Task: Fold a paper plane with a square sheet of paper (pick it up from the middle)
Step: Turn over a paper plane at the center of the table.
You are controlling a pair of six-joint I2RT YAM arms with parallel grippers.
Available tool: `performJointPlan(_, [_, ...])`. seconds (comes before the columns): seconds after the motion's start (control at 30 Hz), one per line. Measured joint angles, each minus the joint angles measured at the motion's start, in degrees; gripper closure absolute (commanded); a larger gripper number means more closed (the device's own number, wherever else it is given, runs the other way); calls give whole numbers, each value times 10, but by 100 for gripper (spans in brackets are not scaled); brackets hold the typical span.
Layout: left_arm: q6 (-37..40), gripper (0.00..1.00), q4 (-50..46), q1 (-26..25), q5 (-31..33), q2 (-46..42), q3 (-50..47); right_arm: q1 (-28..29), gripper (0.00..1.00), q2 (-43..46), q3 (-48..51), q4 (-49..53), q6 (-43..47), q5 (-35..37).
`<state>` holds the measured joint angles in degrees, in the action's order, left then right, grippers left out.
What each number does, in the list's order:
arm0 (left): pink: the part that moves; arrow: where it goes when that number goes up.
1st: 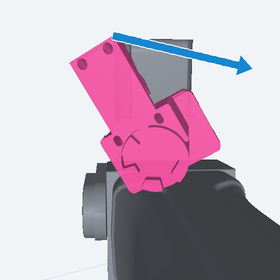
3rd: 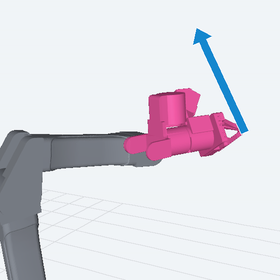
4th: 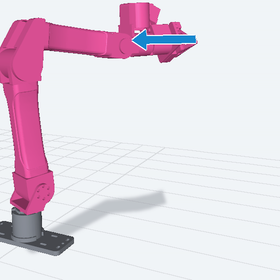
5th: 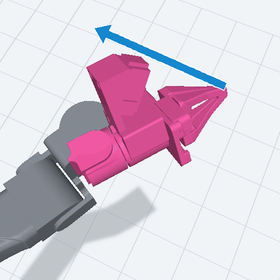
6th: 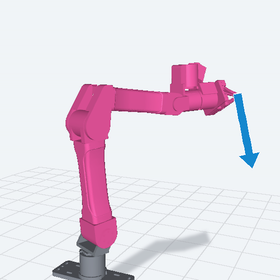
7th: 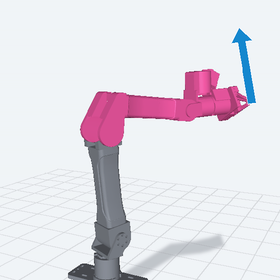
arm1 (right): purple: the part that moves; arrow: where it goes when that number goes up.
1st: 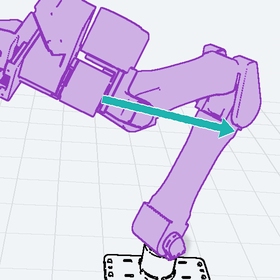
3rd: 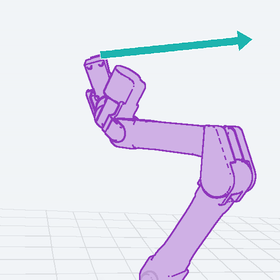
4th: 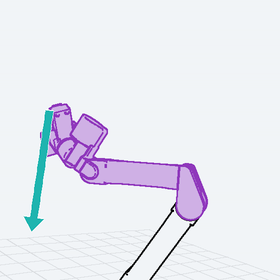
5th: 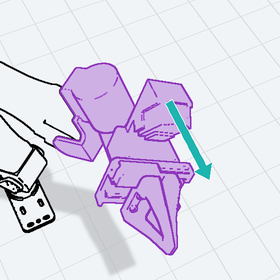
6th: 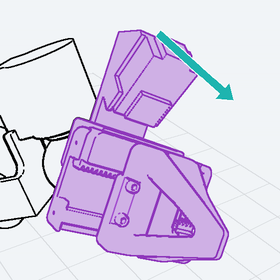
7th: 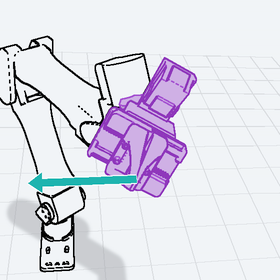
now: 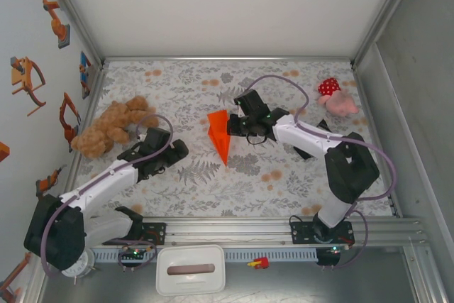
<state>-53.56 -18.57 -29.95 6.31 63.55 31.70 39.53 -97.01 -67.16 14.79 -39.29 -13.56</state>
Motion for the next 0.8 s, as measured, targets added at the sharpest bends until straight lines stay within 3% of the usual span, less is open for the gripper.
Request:
performJointPlan(0.23, [-5,0,63,0,-48,-13,-17,-16,100,-35,70,-112,-10,-105])
performJointPlan(0.5, [-16,14,154,-8,-126,58,-20,-58,100,-50,137,-186,-29,-157])
performJointPlan(0.7, [-17,25,188,-45,-157,142,19,-75,100,-51,162,-207,-33,-163])
performJointPlan(0.8, [-15,36,202,-63,-168,181,52,-78,100,-51,171,-214,-36,-163])
